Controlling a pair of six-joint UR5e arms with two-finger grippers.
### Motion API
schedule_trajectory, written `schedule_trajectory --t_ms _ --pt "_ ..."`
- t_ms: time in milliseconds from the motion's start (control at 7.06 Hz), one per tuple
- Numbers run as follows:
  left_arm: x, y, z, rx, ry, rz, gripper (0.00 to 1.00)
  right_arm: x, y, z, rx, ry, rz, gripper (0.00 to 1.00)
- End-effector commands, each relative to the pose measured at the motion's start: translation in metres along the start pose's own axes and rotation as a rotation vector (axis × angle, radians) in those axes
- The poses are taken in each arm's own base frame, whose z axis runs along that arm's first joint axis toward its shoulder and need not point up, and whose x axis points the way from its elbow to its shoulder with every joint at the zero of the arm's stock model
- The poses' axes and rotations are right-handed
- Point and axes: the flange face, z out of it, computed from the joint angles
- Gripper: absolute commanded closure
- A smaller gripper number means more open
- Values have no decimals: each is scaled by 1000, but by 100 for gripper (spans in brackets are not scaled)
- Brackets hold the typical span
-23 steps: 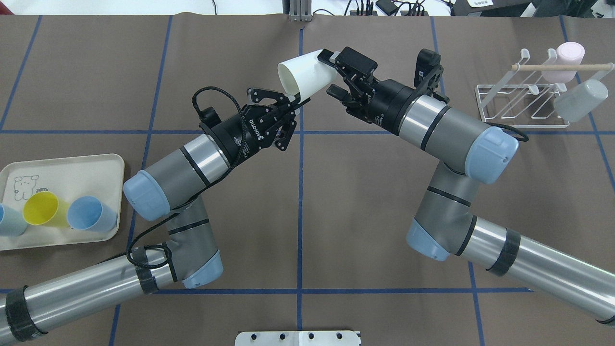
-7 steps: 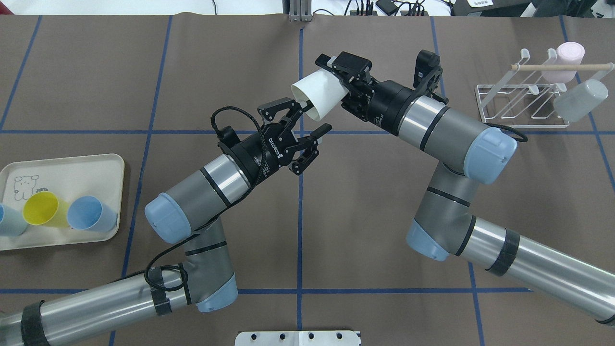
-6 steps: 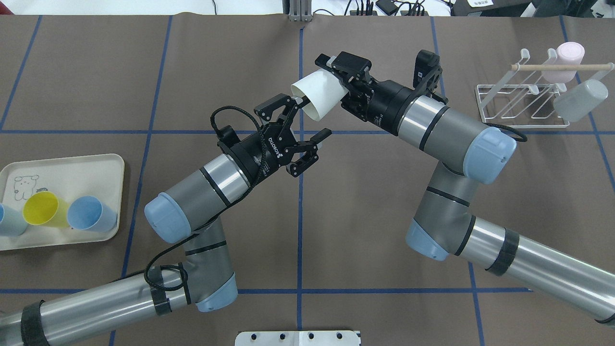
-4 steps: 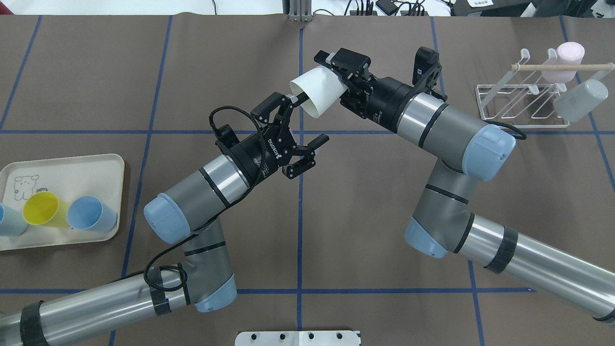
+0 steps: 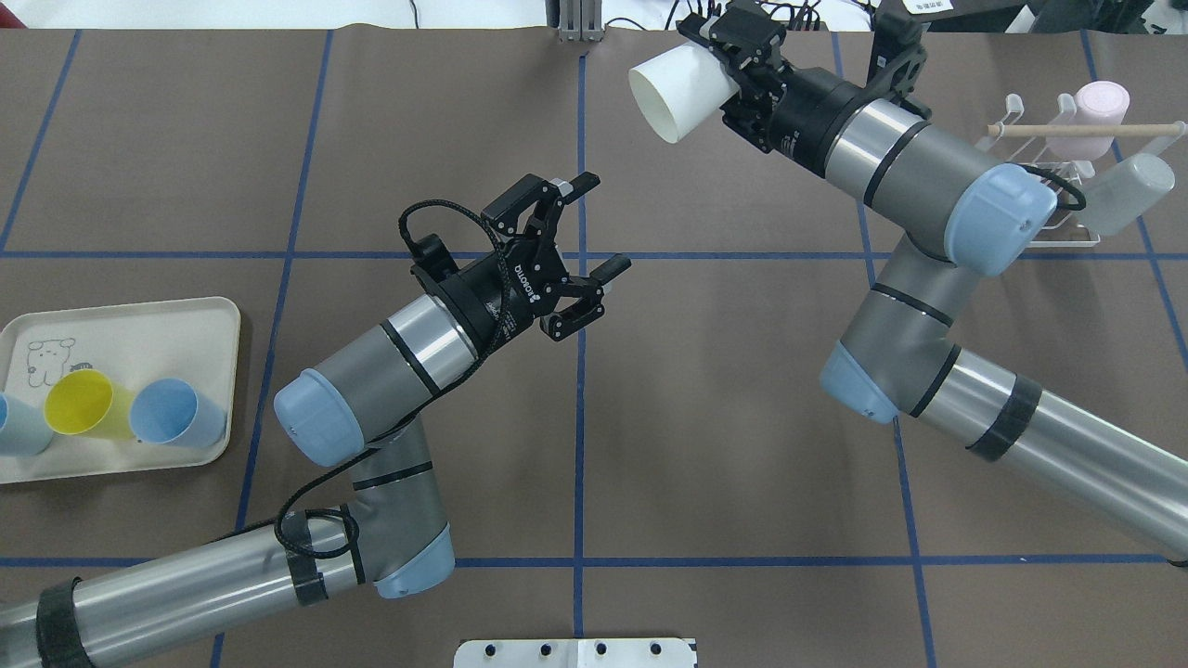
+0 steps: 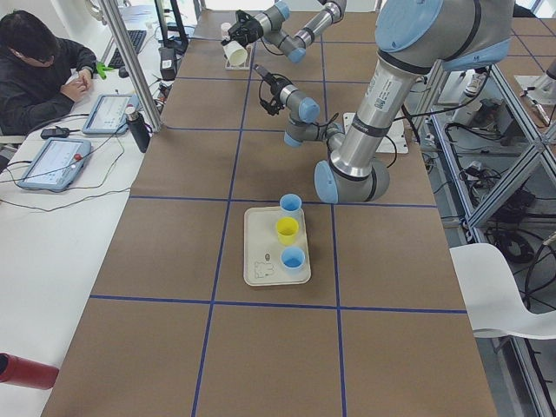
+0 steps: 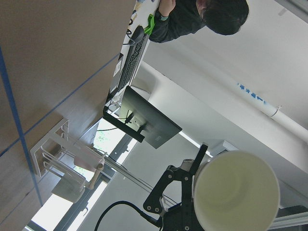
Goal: Transfer IKEA cup to right arm and place on rack
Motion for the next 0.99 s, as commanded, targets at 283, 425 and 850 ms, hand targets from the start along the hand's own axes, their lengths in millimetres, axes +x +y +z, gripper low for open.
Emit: schedule_trajectory --t_ms 283,425,850 --pt "6 -4 0 11 -3 277 0 47 -115 -85 167 338 -505 100" --pt "8 -8 -3 19 0 329 0 54 -132 -111 251 485 -644 100" --pt "11 -23 -32 32 -21 427 0 78 -162 -171 275 748 -1000 100"
